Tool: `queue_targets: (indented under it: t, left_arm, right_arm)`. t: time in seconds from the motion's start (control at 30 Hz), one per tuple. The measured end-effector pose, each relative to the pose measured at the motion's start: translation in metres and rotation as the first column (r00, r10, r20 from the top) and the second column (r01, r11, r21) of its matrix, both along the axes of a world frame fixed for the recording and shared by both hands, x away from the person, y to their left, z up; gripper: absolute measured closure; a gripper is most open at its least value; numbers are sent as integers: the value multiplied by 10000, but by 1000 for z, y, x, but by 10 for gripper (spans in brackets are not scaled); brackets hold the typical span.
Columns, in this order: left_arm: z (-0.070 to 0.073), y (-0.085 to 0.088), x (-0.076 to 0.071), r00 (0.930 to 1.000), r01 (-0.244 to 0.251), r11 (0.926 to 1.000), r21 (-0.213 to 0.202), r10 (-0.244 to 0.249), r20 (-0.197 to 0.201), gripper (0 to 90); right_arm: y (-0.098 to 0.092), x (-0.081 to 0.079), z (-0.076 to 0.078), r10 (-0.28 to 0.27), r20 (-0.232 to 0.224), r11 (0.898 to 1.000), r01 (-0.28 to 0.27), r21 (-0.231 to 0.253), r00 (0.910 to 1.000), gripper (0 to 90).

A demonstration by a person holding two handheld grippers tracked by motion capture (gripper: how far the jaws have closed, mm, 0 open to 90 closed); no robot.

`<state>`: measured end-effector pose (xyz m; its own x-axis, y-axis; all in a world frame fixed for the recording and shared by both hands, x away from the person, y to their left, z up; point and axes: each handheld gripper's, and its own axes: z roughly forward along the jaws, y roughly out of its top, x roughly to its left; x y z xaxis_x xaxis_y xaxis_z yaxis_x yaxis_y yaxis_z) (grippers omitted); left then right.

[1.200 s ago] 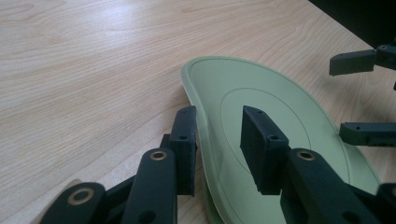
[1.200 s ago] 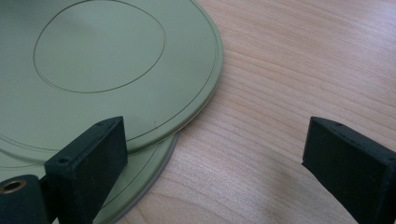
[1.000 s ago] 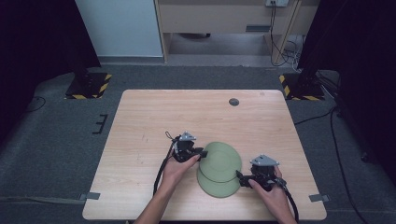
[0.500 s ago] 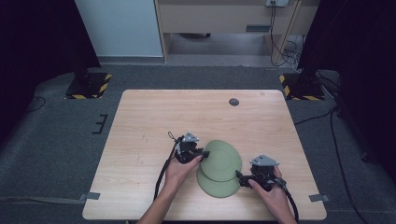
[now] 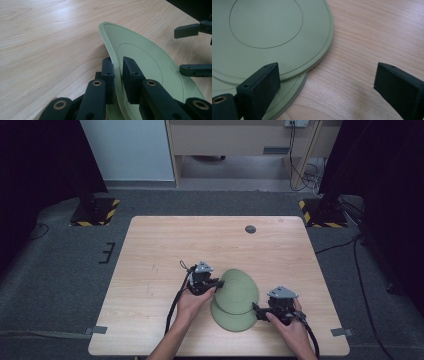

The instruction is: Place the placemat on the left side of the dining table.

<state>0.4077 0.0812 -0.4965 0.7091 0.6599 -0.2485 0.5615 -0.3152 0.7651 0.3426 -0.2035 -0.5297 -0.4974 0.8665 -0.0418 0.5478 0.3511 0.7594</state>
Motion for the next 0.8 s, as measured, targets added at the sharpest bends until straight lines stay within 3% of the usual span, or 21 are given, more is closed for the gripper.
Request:
queue_targets:
  t: [0.8]
  left_arm:
    - [16, 6, -3, 9997, 128, 9970, -758, -112, 227, 851]
  right_arm:
    - [0, -1, 1, -100, 51, 9999, 100, 61, 9999, 69]
